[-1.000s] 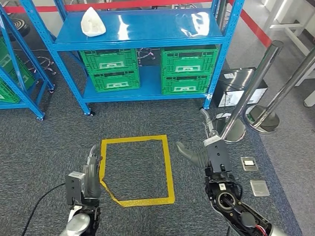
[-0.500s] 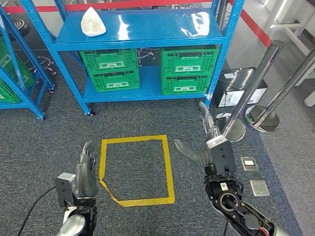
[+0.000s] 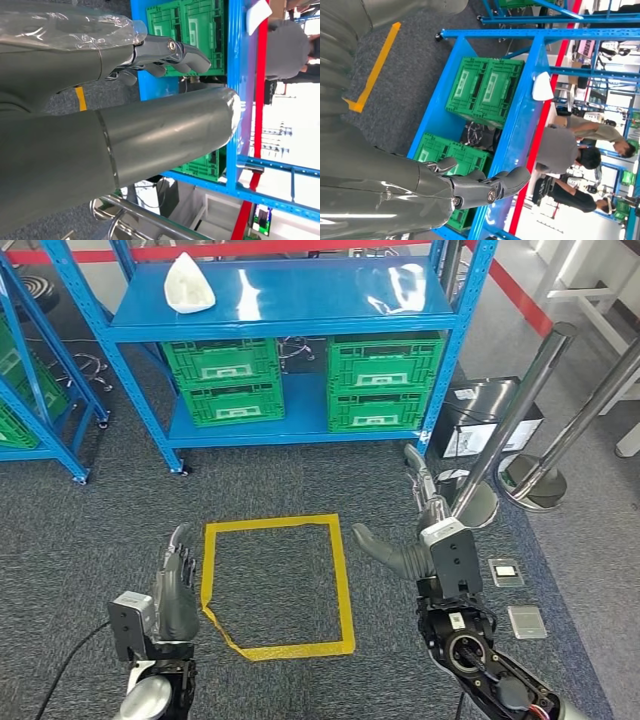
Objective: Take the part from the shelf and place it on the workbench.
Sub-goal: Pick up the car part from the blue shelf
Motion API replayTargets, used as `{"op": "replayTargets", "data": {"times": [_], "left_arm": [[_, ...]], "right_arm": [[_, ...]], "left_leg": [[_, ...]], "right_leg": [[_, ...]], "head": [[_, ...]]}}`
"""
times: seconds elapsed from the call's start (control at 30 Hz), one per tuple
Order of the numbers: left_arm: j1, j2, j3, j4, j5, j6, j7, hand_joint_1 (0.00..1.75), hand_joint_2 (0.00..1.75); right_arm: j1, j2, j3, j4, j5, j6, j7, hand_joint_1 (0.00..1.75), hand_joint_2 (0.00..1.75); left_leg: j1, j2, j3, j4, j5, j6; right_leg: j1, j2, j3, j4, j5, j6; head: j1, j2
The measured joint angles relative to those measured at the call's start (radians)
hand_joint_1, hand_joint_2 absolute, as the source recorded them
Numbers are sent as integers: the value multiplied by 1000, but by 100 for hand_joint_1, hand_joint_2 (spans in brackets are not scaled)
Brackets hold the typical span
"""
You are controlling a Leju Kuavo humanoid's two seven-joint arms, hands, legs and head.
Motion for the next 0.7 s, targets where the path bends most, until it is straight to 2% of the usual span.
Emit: {"op": "replayTargets", "data": {"times": [0.07, 0.13, 0.17, 0.23, 0.27, 0.3, 0.33, 0.4, 0.43, 0.47, 0.5, 0.53, 0.6, 0.63, 0.67, 0.7], "left_arm": [[0, 0, 0, -2, -1, 0, 0, 0, 0], [-1, 0, 1, -6, -2, 0, 0, 0, 0], [-2, 0, 1, -8, -3, 0, 0, 0, 0], [-2, 0, 1, -9, -4, 0, 0, 0, 0], [-1, 0, 1, -9, -4, 1, 0, 0, 0], [0, 0, 1, -10, -4, 1, 1, 0, 0], [0, 0, 1, -10, -4, 1, 2, 0, 0], [0, 0, 1, -10, -4, 0, 3, 0, 0], [-1, 0, 1, -10, -4, 0, 4, 0, 0], [-1, 0, 1, -11, -5, 0, 4, 0, 0], [-2, 0, 1, -12, -5, -1, 5, 0, 0], [-2, 0, 1, -13, -5, -2, 6, 0, 0], [-3, 0, 1, -14, -6, -3, 6, 0, 0], [-4, 0, 1, -15, -6, -4, 6, 0, 0], [-6, 0, 1, -15, -6, -5, 6, 0, 0], [-7, 0, 1, -16, -7, -6, 6, 0, 0]], "right_arm": [[0, -1, 0, -5, 2, 1, 0, 0, 175], [-1, -2, -1, -11, 2, 4, 1, 0, 175], [-2, -4, -1, -12, 2, 6, 1, 0, 175], [-2, -5, -1, -13, 2, 9, 2, 0, 175], [-1, -6, -1, -13, 2, 10, 3, 0, 175], [0, -7, -1, -13, 2, 10, 3, 0, 175], [1, -8, -1, -13, 2, 11, 4, 0, 175], [1, -9, -2, -13, 1, 11, 4, 0, 175], [1, -9, -2, -14, 1, 11, 5, 0, 131], [2, -9, -2, -14, 0, 11, 5, 0, 87], [3, -9, -3, -15, 0, 11, 5, 0, 44], [5, -9, -3, -16, 0, 11, 5, 0, 0], [6, -9, -3, -17, -1, 11, 4, 0, 0], [6, -9, -3, -19, -1, 11, 3, 0, 0], [6, -9, -3, -21, -1, 11, 3, 0, 0], [6, -9, -4, -22, -3, 11, 2, 0, 0]], "left_leg": [[3, 0, 4, -9, 0, 5], [11, 0, 17, -28, 4, 12], [15, 0, 24, -35, 5, 15], [15, 0, 31, -37, 2, 18], [16, -1, 33, -37, 0, 17], [18, -3, 36, -36, -4, 14], [21, -6, 40, -34, -8, 9], [28, -12, 48, -24, -20, -5], [28, -15, 49, -17, -26, -13], [27, -17, 47, -12, -31, -21], [25, -18, 46, -11, -33, -26], [25, -20, 46, -12, -33, -32], [29, -16, 46, -6, -40, -41], [31, -11, 34, 22, -55, -45], [31, -7, 8, 76, -78, -48], [30, -3, -33, 150, -104, -48]], "right_leg": [[-1, -1, 1, -1, -2, 6], [0, 1, -15, 41, -28, 11], [-1, 3, -41, 96, -55, 12], [-2, 5, -115, 239, -112, 16], [-4, 6, -144, 288, -123, 18], [-7, 5, -156, 301, -113, 20], [-10, 5, -148, 272, -85, 23], [-18, 7, -88, 132, -5, 33], [-21, 11, -62, 71, 18, 34], [-22, 15, -47, 34, 27, 32], [-21, 19, -44, 24, 23, 26], [-18, 22, -45, 24, 20, 15], [-16, 21, -38, 24, 16, -1], [-16, 21, -33, 23, 14, -8], [-15, 20, -28, 22, 11, -15], [-13, 19, -24, 22, 8, -20]], "head": [[0, 0], [4, 0], [9, 0], [20, 0], [24, 0], [26, 0], [28, 0], [35, 0], [40, 0], [42, 0], [40, 0], [35, 0], [22, 0], [16, 0], [9, 0], [2, 0]]}}
